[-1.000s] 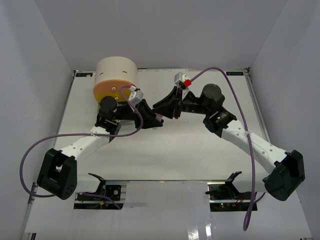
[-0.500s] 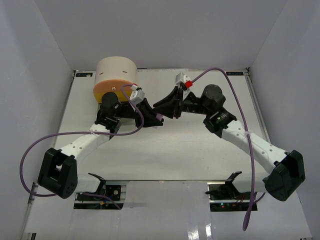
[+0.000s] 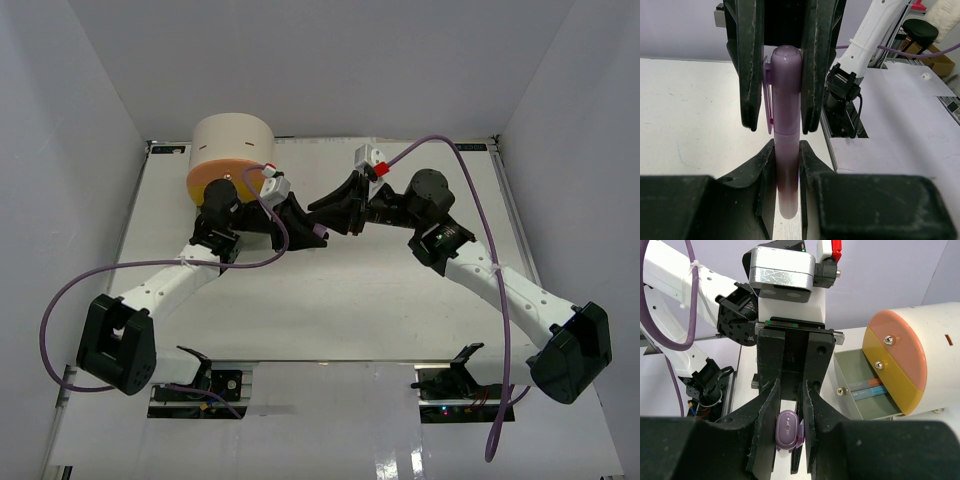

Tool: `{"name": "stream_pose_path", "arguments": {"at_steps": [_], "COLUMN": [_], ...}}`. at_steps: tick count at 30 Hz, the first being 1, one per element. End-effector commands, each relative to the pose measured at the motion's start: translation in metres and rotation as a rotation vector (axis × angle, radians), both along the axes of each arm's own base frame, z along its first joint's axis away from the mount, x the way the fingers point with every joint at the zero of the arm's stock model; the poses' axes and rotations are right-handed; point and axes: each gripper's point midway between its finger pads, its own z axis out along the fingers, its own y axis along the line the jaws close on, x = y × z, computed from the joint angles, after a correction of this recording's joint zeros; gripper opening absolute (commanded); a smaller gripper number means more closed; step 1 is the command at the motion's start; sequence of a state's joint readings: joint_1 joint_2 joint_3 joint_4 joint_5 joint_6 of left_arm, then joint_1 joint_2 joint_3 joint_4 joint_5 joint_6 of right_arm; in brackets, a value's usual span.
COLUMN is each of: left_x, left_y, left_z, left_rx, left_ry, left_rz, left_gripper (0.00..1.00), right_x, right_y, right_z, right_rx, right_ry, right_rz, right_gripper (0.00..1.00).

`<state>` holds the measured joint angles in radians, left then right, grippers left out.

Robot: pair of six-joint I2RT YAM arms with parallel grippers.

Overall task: Sort the stationery into containers
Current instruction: Close the pen cap on the pen.

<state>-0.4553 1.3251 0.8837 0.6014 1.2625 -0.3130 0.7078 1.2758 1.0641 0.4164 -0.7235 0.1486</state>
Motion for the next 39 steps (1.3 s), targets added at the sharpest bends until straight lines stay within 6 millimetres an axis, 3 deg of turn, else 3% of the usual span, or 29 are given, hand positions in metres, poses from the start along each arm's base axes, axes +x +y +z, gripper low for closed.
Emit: {"name": "stream_pose_path", "arguments": {"at_steps": [1,39], "left_x": [0.004,0.019], "left_y": [0.002,-0.001], "left_z": [0.104,0.119], "left_rx": [-0.22,-0.22], "left_ry": [-0.334,-0.4], "left_rz": [0.093,0.144], "left_gripper": [0.0,0.0], "right_x": [-0.035,-0.038], "right_y": [0.001,0.004], "right_z": [-0.114,-0.139], "right_rx": [-0.289,-0.345], "right_ry": [0.323,0.346], "right_rz": [0.132,0.159], "right_gripper": [0.08,0.08]}}
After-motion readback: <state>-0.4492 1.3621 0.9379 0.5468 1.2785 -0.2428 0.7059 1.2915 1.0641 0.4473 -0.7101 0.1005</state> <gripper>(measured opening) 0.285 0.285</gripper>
